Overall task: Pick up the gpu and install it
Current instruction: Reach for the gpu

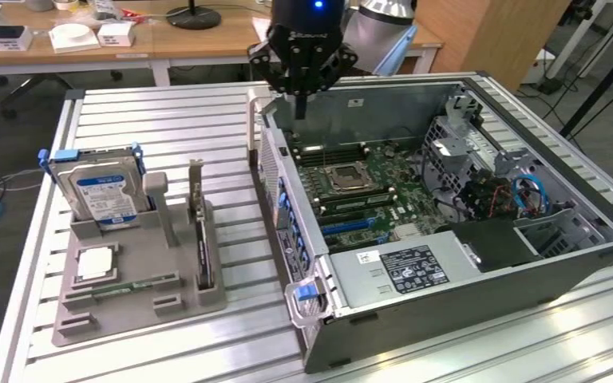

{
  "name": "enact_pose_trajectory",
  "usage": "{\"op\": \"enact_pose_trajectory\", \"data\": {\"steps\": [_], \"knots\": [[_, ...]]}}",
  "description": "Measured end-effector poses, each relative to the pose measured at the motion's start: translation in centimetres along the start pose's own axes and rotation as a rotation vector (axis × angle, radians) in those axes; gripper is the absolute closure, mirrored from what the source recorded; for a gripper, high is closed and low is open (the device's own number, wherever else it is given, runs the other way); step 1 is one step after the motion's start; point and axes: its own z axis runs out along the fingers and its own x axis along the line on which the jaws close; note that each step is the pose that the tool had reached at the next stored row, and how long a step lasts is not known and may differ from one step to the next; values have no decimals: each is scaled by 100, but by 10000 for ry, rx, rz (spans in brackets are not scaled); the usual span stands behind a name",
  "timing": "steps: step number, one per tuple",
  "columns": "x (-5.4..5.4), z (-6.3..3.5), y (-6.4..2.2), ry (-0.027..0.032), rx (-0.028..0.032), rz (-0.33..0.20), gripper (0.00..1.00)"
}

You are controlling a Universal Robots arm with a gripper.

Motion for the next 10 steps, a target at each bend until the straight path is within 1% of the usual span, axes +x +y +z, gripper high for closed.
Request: {"op": "enact_pose_trajectory", "data": {"steps": [1,3,4,10], "knots": [[51,0,-4,0,0,0,89],[92,1,-7,-1,-1,-1,89],[238,3,-18,0,0,-1,89],[411,8,-31,0,0,0,89]]}}
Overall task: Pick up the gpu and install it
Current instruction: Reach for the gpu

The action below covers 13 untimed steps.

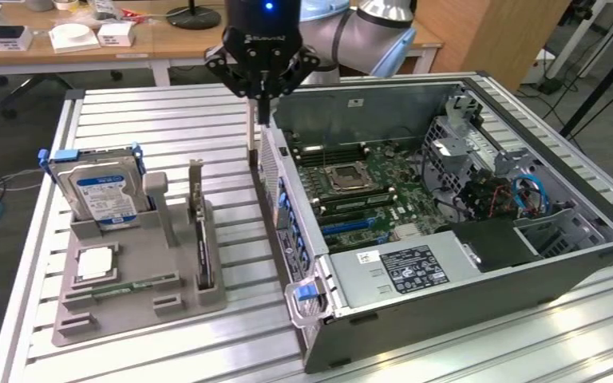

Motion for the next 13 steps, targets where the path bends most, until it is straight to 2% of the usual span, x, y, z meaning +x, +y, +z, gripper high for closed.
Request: {"op": "enact_pose_trajectory", "data": {"steps": [13], "knots": [[309,6,-24,0,-1,0,89]]}}
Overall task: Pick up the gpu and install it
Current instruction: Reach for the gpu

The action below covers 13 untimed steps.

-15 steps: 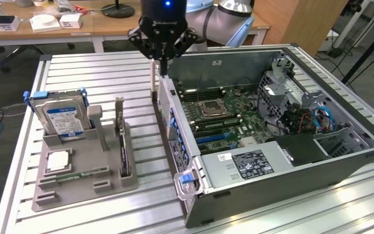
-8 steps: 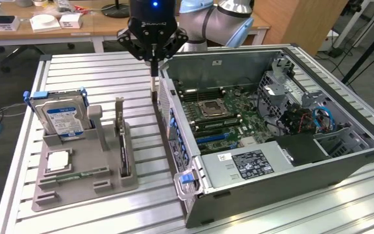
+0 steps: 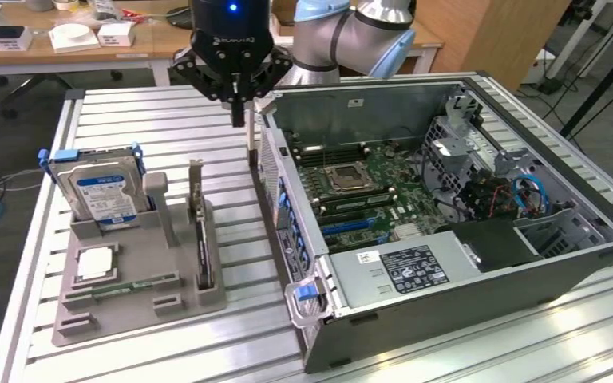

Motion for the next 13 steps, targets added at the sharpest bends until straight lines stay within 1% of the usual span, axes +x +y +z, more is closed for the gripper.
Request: {"op": "enact_pose_trajectory", "data": {"steps": [3,13], "knots": [[41,-2,-13,1,1,-1,89],[248,-9,-97,1,0,-21,89]]}}
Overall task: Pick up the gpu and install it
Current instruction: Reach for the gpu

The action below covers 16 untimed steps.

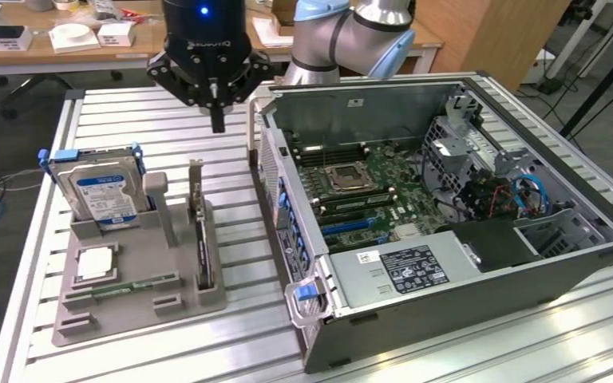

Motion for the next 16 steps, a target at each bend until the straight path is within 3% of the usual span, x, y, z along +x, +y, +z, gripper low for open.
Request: {"op": "enact_pose_trajectory", "data": {"steps": [16], "knots": [[297,-6,-92,1,0,-13,89]]}}
